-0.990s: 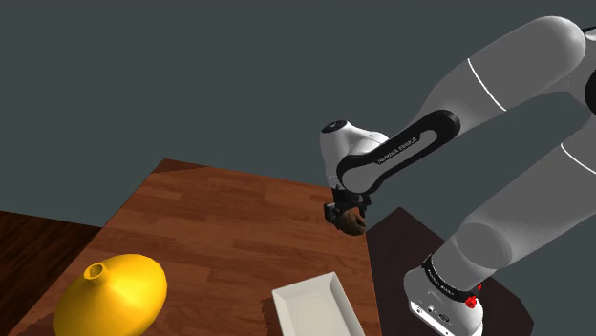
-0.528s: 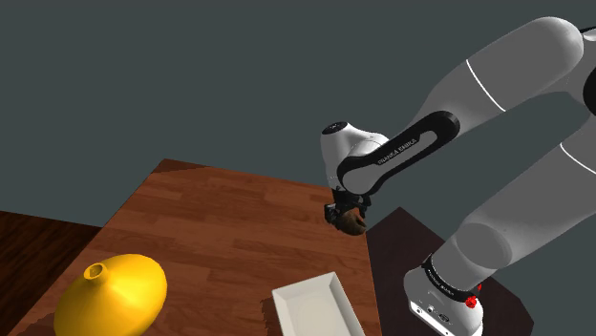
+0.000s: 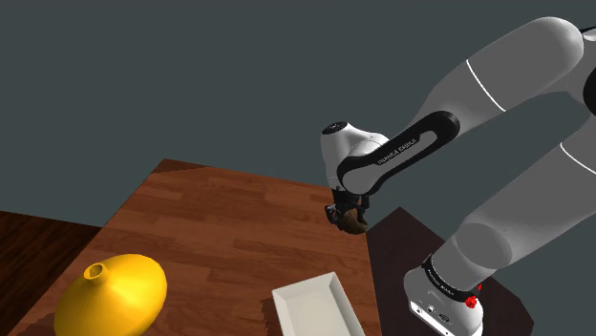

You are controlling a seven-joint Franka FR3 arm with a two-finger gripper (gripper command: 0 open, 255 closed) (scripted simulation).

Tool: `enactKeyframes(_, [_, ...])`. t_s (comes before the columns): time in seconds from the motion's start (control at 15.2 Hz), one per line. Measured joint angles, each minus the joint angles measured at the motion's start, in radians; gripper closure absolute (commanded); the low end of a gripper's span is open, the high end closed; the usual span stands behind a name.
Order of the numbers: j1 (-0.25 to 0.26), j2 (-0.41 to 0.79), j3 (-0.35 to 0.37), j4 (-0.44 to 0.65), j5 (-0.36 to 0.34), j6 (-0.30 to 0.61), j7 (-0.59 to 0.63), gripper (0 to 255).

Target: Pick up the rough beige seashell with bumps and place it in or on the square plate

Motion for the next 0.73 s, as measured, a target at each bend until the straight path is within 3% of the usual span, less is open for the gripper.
enactKeyframes(0.26, [0.002,-0.019,-0.001,0.002,0.010,-0.018,-0.010,255])
enactKeyframes(0.73, [0.017,-0.120,-0.011,0.021,0.056,-0.130,-0.053,255])
